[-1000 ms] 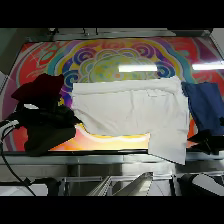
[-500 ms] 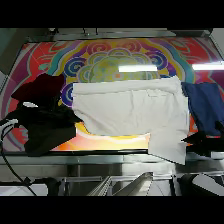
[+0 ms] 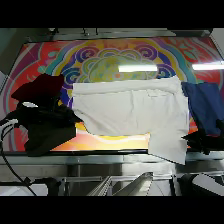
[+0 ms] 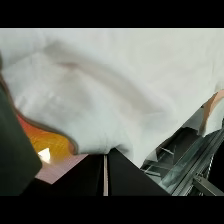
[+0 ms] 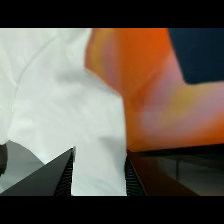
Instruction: Fold the shirts.
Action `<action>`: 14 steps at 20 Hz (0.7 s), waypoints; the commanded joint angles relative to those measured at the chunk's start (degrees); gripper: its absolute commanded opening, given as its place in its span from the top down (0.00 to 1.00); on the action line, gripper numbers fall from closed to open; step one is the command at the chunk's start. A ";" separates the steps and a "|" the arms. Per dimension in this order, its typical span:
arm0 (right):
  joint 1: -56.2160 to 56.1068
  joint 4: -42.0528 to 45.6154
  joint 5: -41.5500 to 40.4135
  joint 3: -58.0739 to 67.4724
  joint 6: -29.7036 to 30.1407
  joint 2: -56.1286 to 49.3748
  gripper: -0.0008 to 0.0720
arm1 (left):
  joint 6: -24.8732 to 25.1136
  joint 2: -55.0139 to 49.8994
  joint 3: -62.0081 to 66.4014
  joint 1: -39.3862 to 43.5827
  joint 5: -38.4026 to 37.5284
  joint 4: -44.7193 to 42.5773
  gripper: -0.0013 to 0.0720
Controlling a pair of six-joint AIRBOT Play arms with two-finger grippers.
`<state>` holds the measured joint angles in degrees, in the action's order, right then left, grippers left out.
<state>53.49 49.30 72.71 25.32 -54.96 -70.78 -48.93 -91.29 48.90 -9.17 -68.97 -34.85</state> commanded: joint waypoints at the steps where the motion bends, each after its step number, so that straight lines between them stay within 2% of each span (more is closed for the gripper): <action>1: -0.04 -1.44 2.08 -1.68 0.00 0.00 0.47 | 0.09 0.04 0.04 0.02 0.02 -0.04 0.96; 6: -0.02 -12.63 -0.04 -3.04 -1.03 0.02 0.49 | 0.09 0.04 0.04 0.02 -0.48 -0.02 0.96; 13: -0.02 -12.92 -0.63 -3.52 -11.23 1.99 0.50 | 0.11 0.04 0.04 0.02 -1.09 -0.04 0.96; 14: -0.02 -12.37 -0.79 -3.80 -11.69 2.99 0.57 | 0.11 0.04 0.04 0.02 -1.09 -0.04 0.96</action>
<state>53.49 37.34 72.25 21.96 -62.76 -69.41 -48.82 -91.29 48.90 -9.17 -69.87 -34.87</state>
